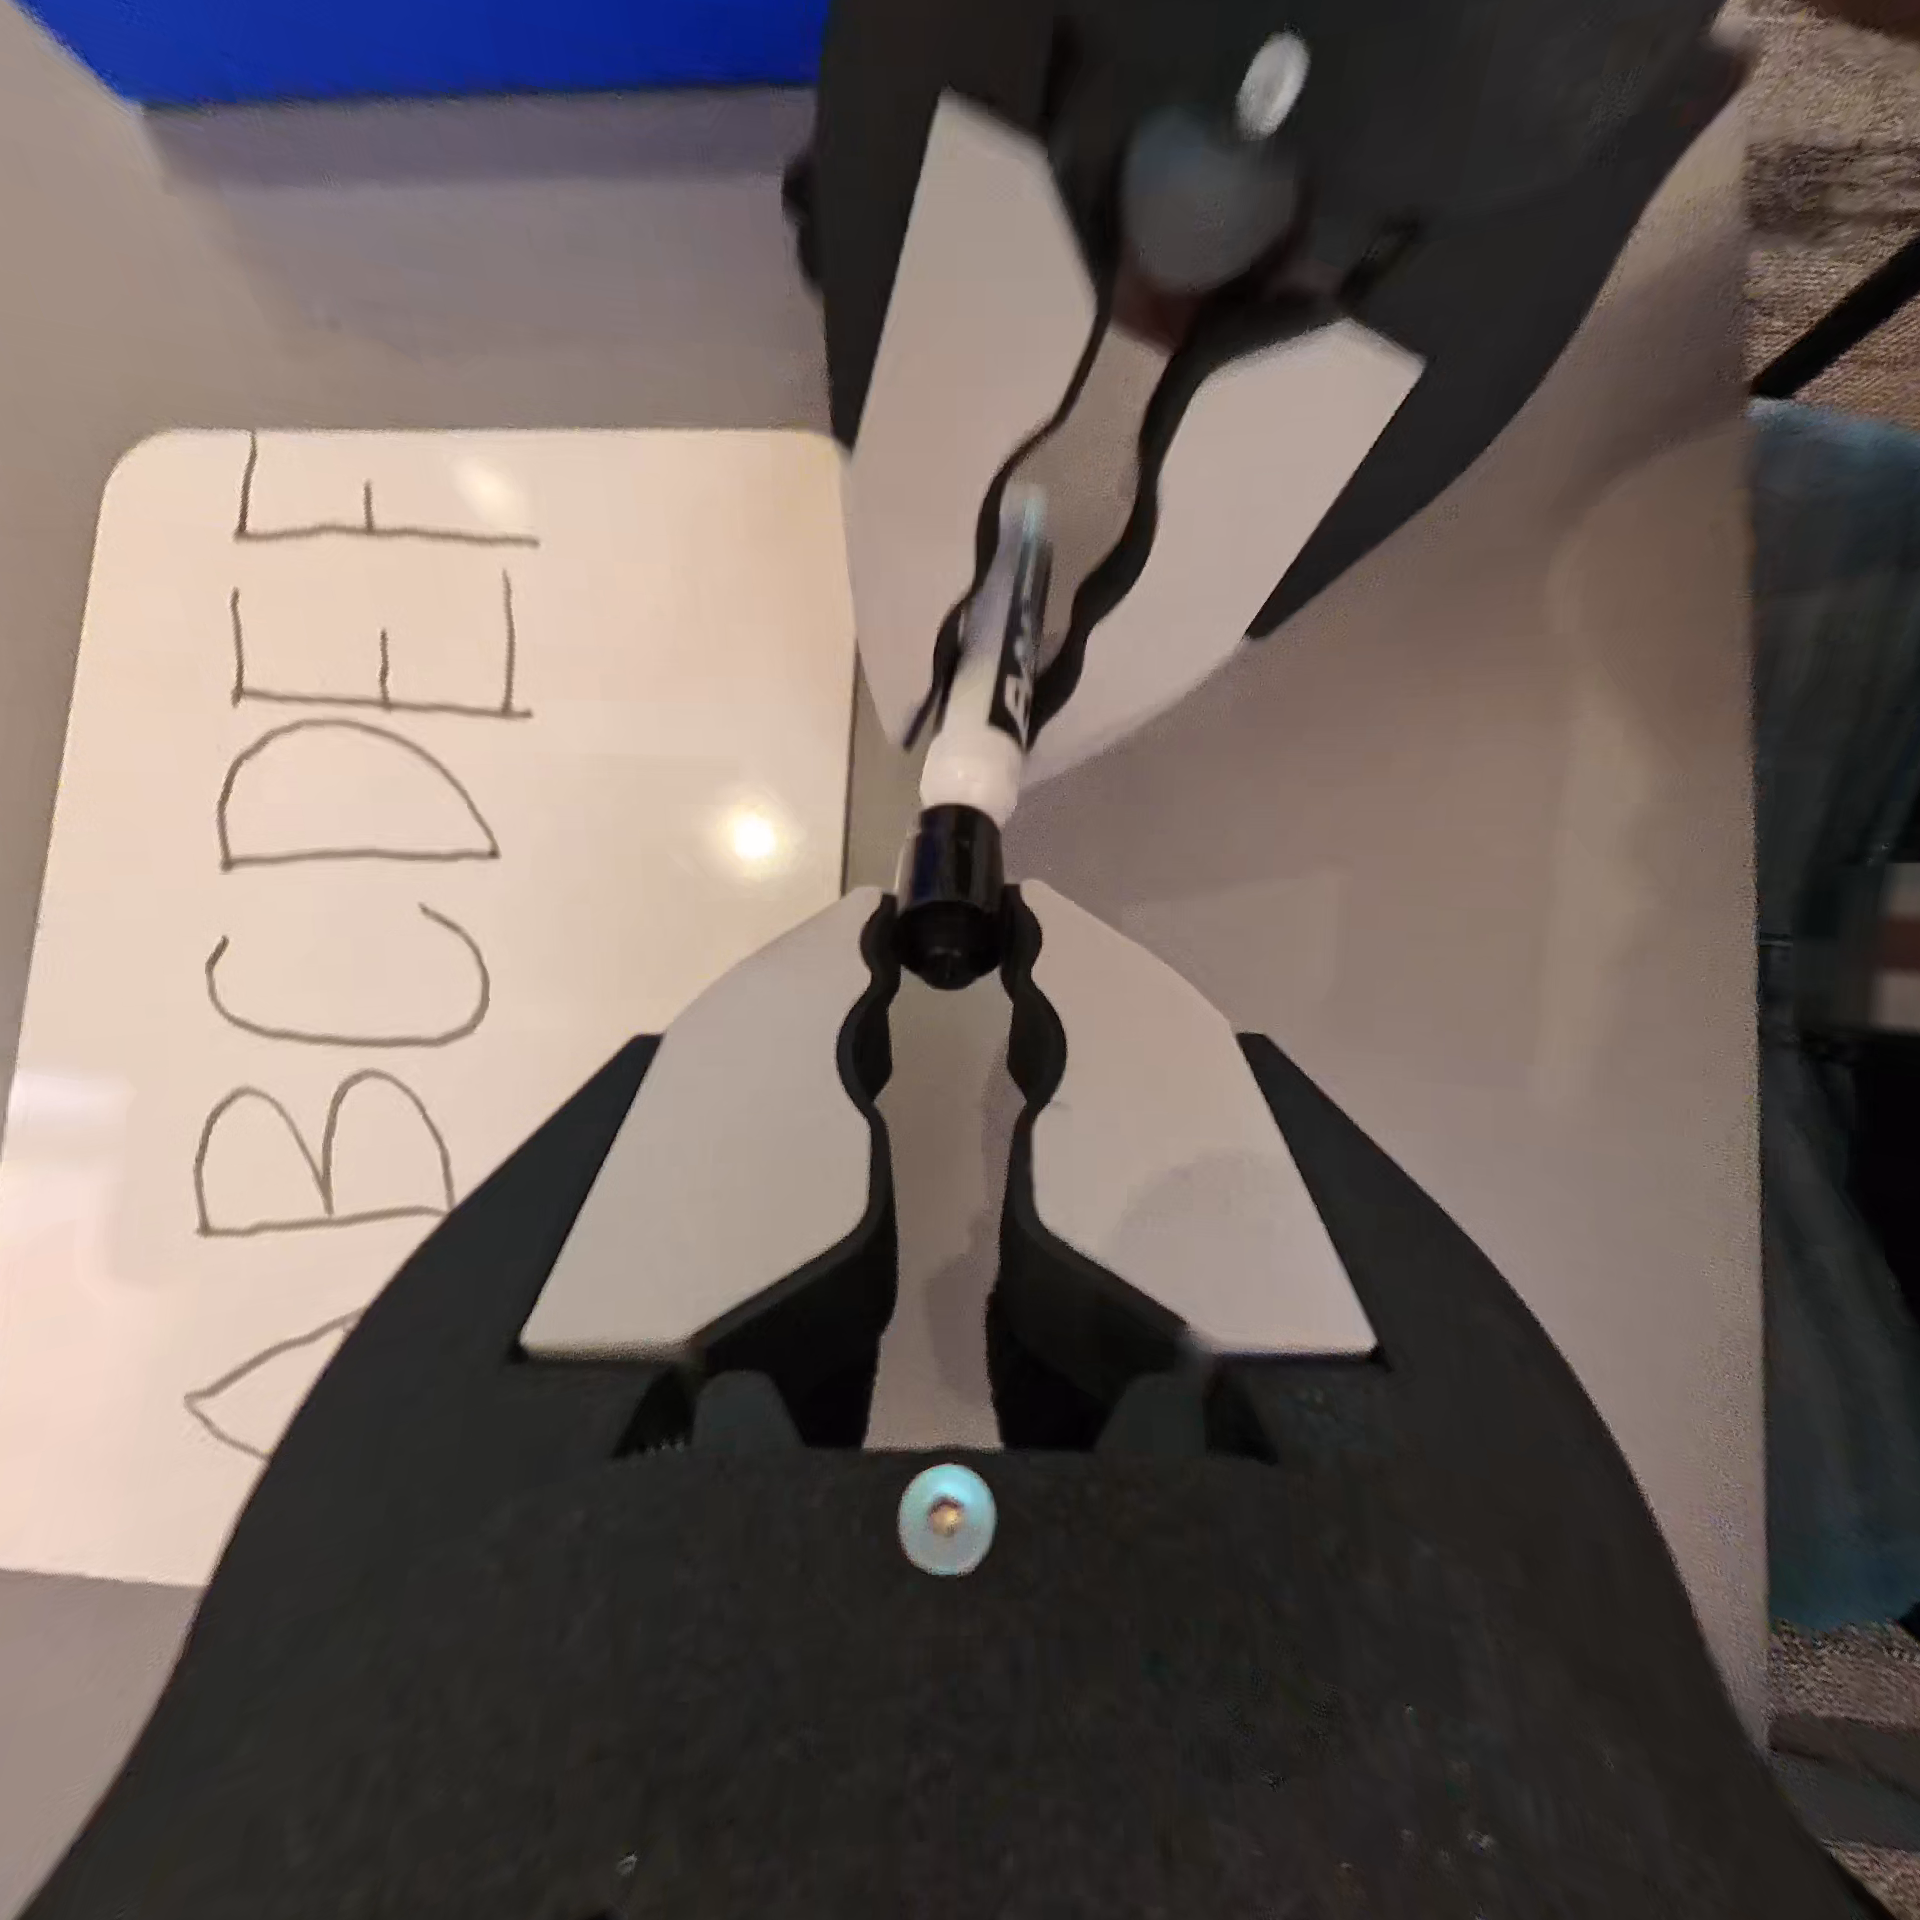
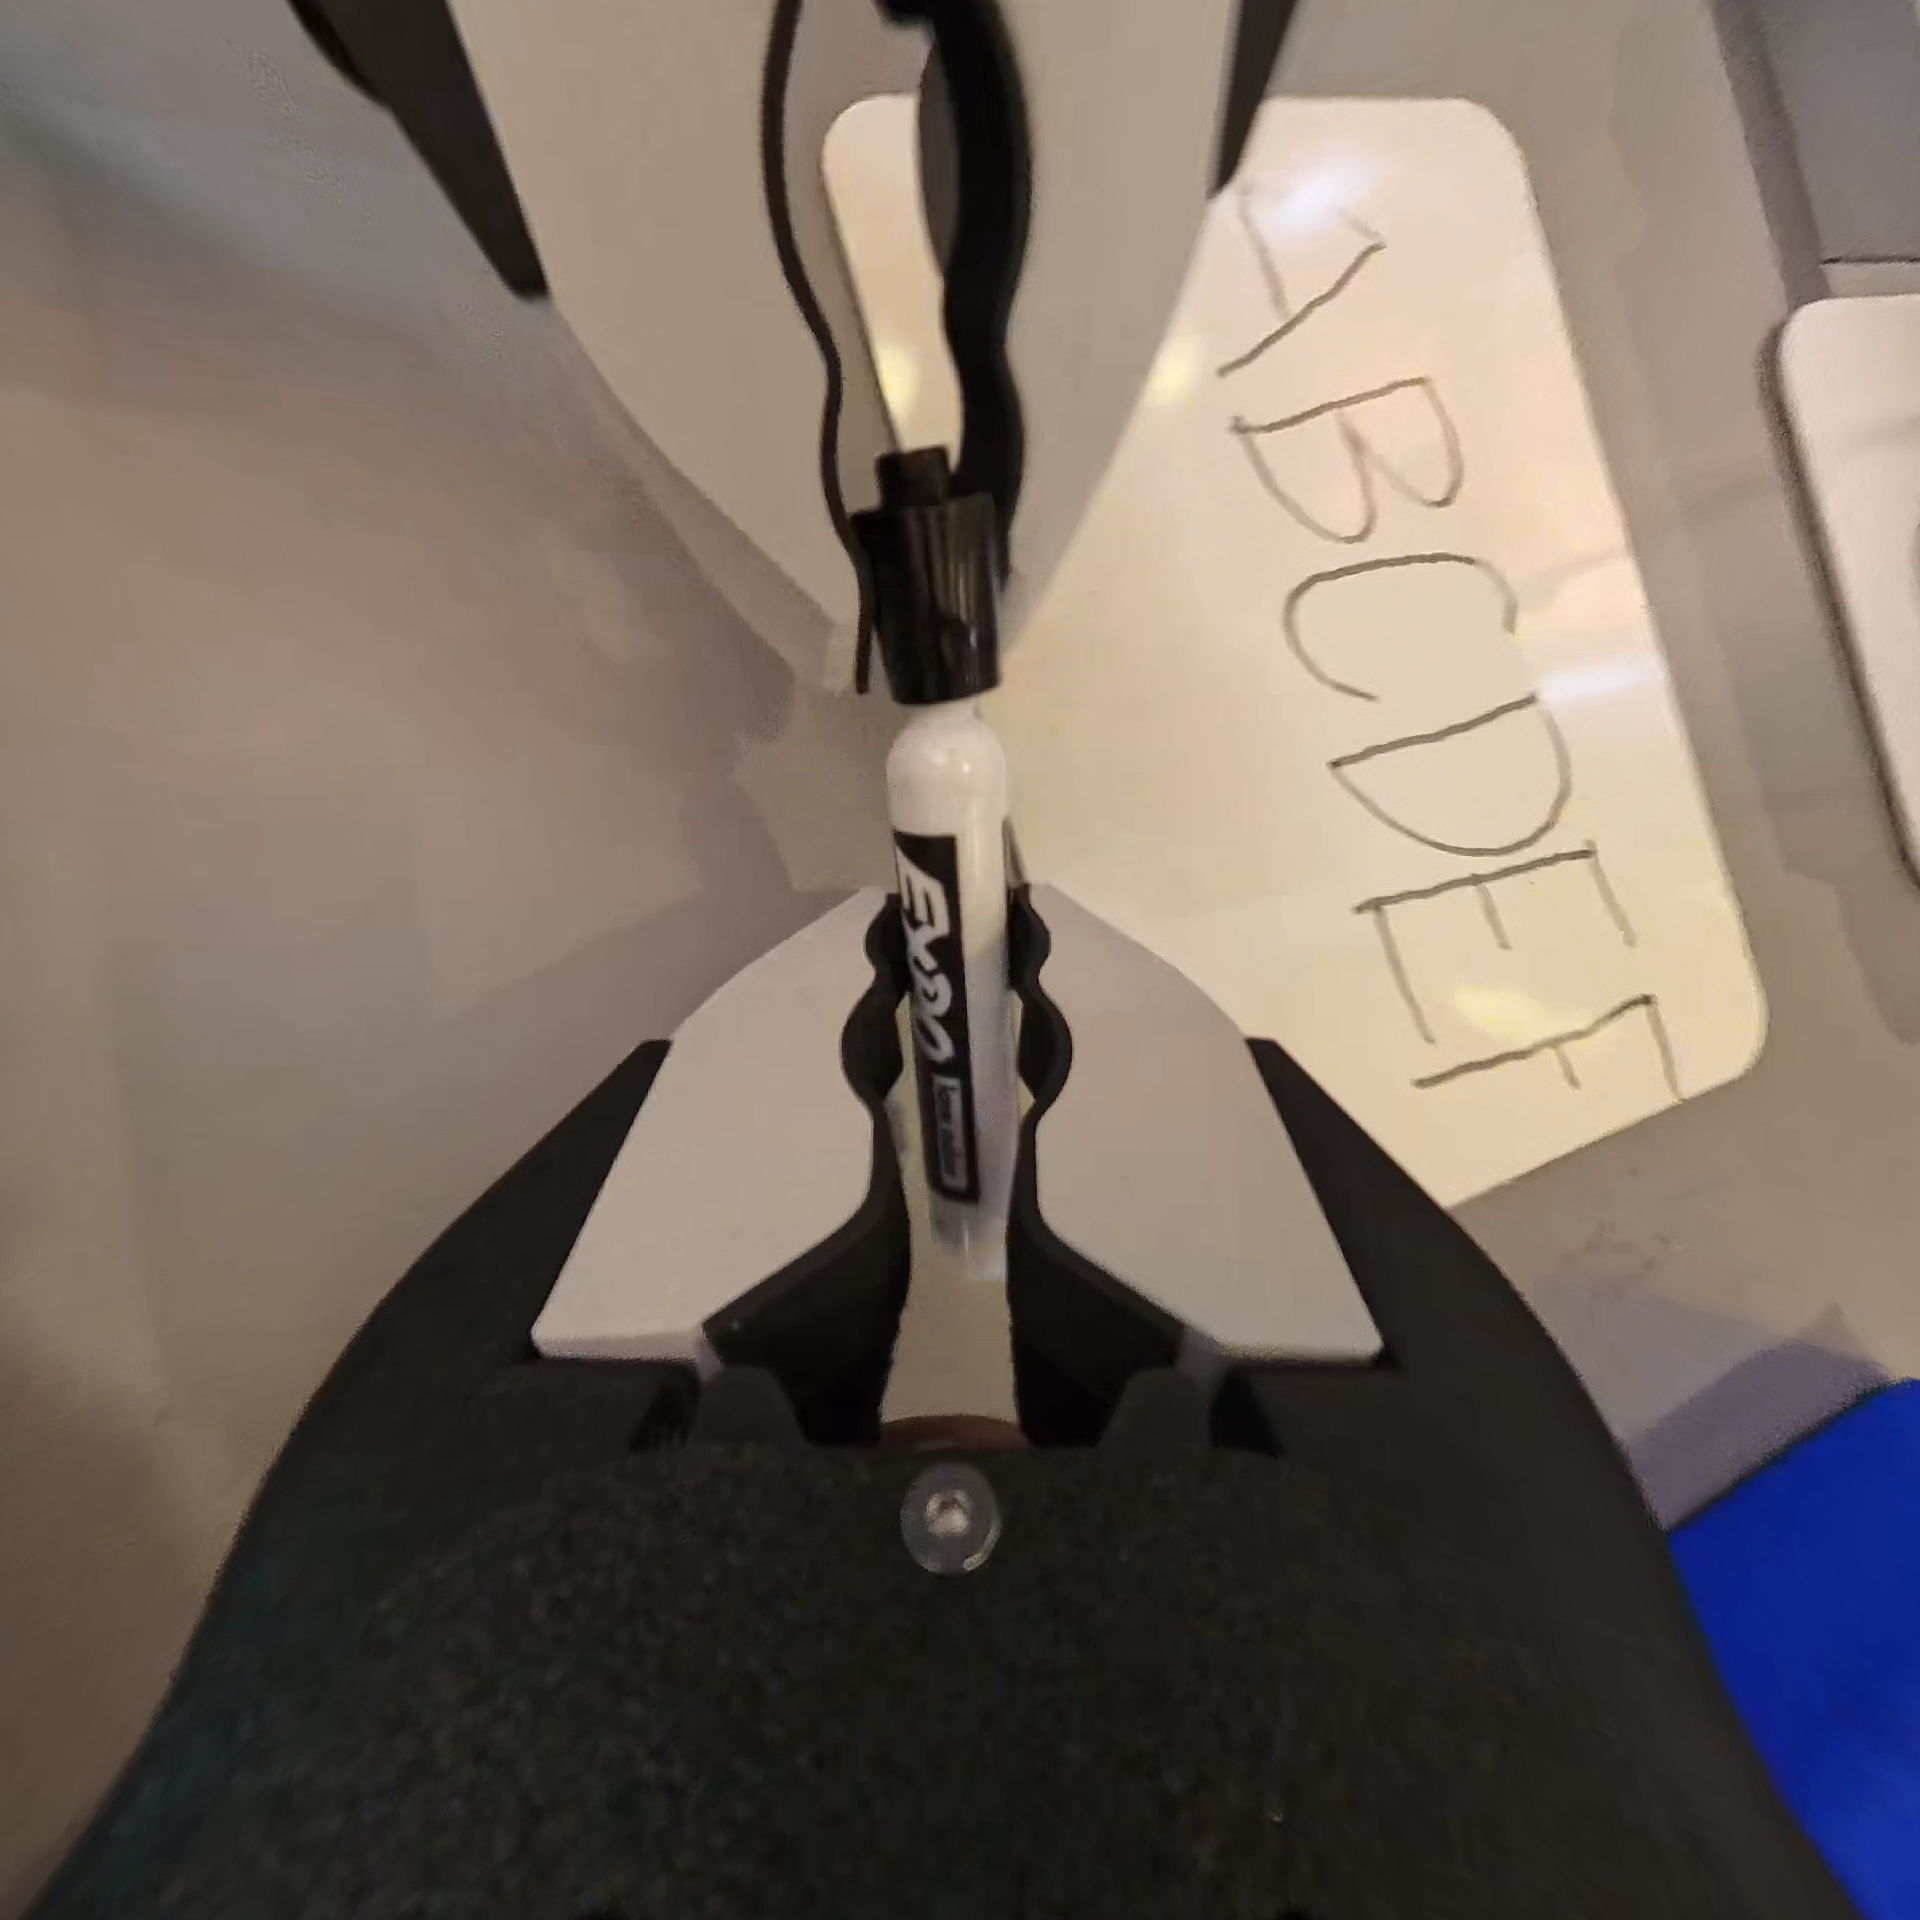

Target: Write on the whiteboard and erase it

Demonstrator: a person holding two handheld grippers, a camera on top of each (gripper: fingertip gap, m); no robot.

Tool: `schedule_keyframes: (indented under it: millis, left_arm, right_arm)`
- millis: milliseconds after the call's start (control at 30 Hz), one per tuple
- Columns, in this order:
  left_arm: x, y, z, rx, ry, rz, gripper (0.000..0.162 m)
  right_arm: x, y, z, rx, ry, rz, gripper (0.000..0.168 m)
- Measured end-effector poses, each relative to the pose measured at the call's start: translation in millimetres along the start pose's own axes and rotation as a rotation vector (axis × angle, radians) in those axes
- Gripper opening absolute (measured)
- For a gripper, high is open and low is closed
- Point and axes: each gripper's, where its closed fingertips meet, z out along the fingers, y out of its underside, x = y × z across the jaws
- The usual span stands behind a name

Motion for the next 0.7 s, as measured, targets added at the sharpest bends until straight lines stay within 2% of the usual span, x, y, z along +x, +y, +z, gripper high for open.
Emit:
schedule_keyframes:
  millis: [100, 267, 433, 567, 700]
  left_arm:
    - [-2, -5, 0, 0.054, 0.017, -0.012, 0.018]
    - [-2, -10, -5, 0.106, 0.044, -0.027, 0.019]
    - [6, -26, -25, 0.358, 0.219, -0.115, 0.019]
    - [11, -43, -39, 0.564, 0.363, -0.187, 0.019]
    - [14, -51, -40, 0.623, 0.412, -0.204, 0.019]
  right_arm:
    - [4, -1, -5, -0.008, 0.015, -0.002, 0.018]
    - [4, -8, -12, 0.079, -0.019, 0.038, 0.018]
    - [4, -40, -48, 0.427, -0.148, 0.121, 0.019]
    - [7, -46, -65, 0.559, -0.188, 0.163, 0.019]
    - [8, -55, -77, 0.651, -0.22, 0.193, 0.018]
